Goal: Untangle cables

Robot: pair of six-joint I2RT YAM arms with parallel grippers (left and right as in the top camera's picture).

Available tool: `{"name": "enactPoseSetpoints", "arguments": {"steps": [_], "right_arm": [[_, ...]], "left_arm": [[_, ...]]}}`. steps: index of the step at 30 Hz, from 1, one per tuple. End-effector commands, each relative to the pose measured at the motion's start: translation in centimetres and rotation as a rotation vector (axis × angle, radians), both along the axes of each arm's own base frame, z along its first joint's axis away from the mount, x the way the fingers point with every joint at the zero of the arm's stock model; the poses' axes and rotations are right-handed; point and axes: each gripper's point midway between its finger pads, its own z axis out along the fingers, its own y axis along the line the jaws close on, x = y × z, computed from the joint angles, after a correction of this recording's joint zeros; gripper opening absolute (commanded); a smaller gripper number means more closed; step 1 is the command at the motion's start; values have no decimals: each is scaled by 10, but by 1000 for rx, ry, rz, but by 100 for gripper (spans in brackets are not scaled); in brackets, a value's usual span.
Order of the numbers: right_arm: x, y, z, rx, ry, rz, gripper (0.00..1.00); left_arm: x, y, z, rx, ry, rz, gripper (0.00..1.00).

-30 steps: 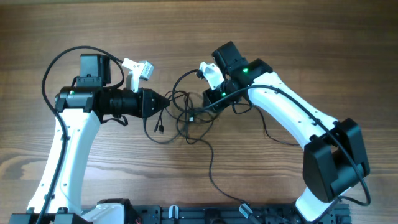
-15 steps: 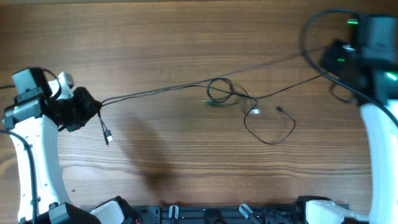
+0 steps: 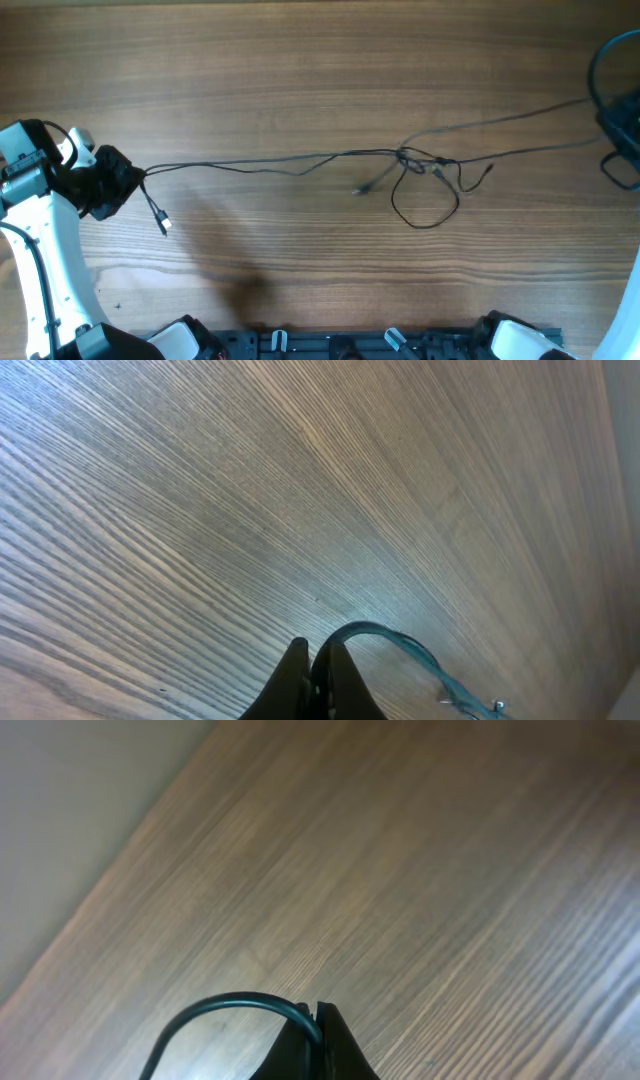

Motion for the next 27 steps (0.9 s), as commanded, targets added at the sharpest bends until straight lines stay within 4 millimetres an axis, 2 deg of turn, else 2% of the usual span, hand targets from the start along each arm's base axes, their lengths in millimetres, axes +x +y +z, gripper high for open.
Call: {"name": "enactPoseSetpoints", "arguments": {"steps": [1,5,6,8,9,10,12,14,15,16,18,19,21,23,25,26,27], "right_arm": [[-13,-36,-5,9,11,-159,4],[-30,-64,-17,34,44,-245,4],[-28,-65,-20,56,44,-228,4],[-5,-48,-23,134,-8,-66,4],[13,-29,-18,191,-71,74,4],[47,23,4,270,-234,456,4],[59,80,30,333,-389,799,4],[59,137,42,349,-442,1042,4],[59,153,41,340,-434,1098,4],[59,181,36,326,-397,1174,4],[59,213,27,285,-337,1247,4],[59,228,22,256,-302,1276,4],[54,258,22,206,-265,1342,4],[41,289,41,199,-288,1434,4],[25,318,71,189,-349,1533,4],[10,338,96,223,-429,1619,4],[3,345,110,252,-470,1649,4]], "left_arm": [[0,13,5,53,-8,35,4],[-1,21,5,61,-2,80,4],[-2,24,5,58,-1,97,4],[0,25,6,26,-9,139,4],[8,15,13,-32,-60,109,4],[29,-14,34,-140,-205,-23,4],[49,-52,63,-224,-380,-220,4],[63,-91,75,-210,-463,-383,4],[66,-104,72,-182,-454,-419,9],[67,-118,61,-112,-406,-451,32],[64,-140,49,-61,-350,-504,47],[60,-155,48,-68,-340,-545,60],[55,-182,45,-85,-330,-621,63],[49,-201,43,-97,-323,-677,63],[43,-223,41,-109,-318,-741,63],[40,-236,39,-115,-318,-778,63],[40,-241,38,-117,-318,-795,63]]}}
